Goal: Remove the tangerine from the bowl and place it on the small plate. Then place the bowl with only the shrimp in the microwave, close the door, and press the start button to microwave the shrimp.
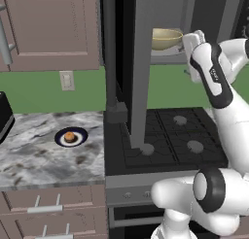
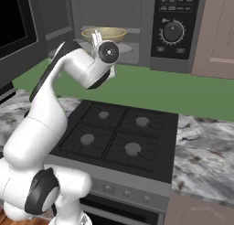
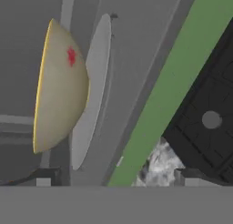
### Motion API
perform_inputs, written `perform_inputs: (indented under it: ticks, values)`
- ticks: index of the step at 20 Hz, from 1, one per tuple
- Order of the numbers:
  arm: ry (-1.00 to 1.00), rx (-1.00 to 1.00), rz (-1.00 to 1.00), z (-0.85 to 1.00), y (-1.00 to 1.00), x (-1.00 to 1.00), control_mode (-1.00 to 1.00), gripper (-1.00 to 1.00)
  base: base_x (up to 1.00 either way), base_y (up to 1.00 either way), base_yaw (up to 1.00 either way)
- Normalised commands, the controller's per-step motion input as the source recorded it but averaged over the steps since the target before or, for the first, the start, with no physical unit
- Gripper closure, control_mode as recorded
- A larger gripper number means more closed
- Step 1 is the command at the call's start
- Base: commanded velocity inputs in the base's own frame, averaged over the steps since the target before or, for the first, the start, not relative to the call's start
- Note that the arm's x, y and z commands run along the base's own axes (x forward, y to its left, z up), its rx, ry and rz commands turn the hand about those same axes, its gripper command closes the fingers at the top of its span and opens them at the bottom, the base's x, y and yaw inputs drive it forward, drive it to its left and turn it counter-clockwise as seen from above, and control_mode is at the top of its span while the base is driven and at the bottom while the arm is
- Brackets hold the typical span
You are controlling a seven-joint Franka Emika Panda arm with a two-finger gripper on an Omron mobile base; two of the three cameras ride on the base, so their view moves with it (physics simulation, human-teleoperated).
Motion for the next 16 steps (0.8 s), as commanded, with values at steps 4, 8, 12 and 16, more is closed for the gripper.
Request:
perform_inputs:
  ticks: [4,8,12,16]
  values:
    - [-0.09,-0.32,0.0,-0.35,0.0,-0.57,-1.0,-1.0,0.0,0.0,0.0]
    - [-0.25,-0.5,-0.01,-0.13,0.0,-0.81,-1.0,-1.0,0.0,0.0,0.0]
    - [-0.13,-0.57,0.0,-0.06,0.0,-0.15,-1.0,-1.0,0.0,0.0,0.0]
    - [-0.05,-0.53,-0.01,-0.15,0.0,0.0,-1.0,-1.0,0.0,0.0,0.0]
